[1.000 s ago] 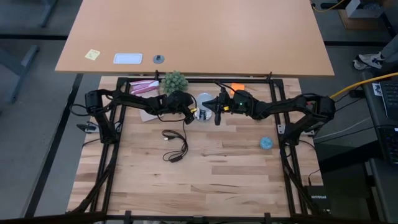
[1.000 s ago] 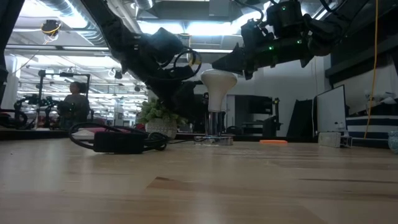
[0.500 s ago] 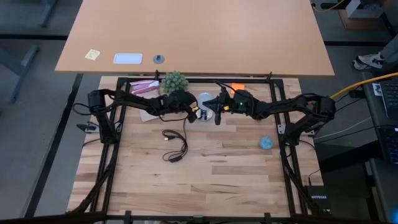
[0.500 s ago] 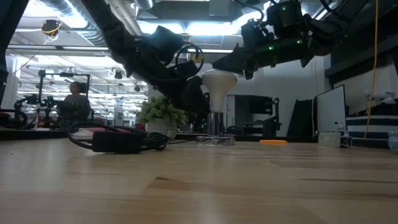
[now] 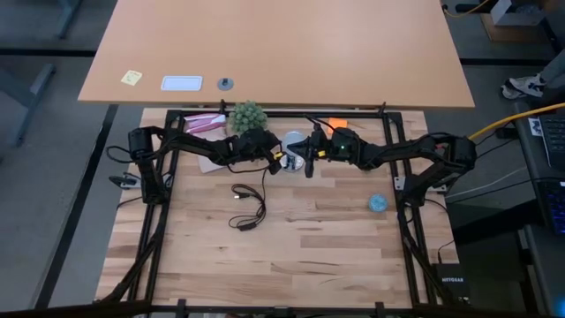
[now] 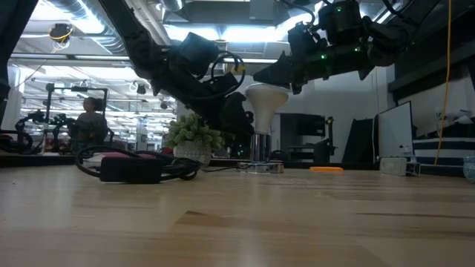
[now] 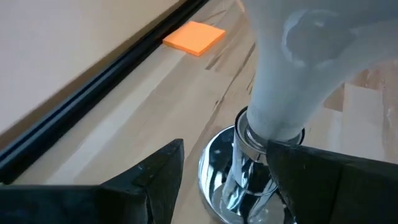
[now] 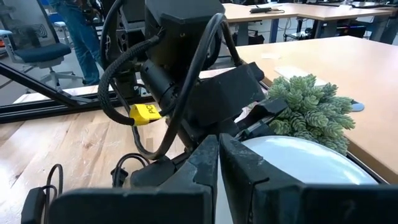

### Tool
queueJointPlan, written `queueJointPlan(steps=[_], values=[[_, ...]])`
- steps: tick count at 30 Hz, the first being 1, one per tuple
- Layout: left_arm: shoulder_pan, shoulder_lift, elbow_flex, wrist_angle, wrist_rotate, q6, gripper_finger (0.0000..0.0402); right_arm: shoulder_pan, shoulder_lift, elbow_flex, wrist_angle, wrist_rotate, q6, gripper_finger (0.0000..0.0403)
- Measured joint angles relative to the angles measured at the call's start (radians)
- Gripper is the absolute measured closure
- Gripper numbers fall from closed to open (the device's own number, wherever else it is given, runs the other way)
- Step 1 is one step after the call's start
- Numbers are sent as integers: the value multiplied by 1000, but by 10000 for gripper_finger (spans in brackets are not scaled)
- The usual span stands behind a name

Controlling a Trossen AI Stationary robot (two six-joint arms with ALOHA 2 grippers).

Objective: Screw lightbulb
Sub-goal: Insert the lightbulb into the lamp

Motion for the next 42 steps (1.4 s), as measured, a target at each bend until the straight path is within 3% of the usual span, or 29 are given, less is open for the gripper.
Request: queueJointPlan(steps=[9,16,25,42], values=[[17,-77,0,-105,-33,11,184,0,0,0,0,-2,0,379],[13,-56,1,-184,-29,-19,184,0,0,0,0,-2,0,379],[0,19,1,-111,-26,-38,184,0,0,0,0,-2,0,379],[5,21,1,-49,-26,-40,184,0,0,0,0,-1,0,379]])
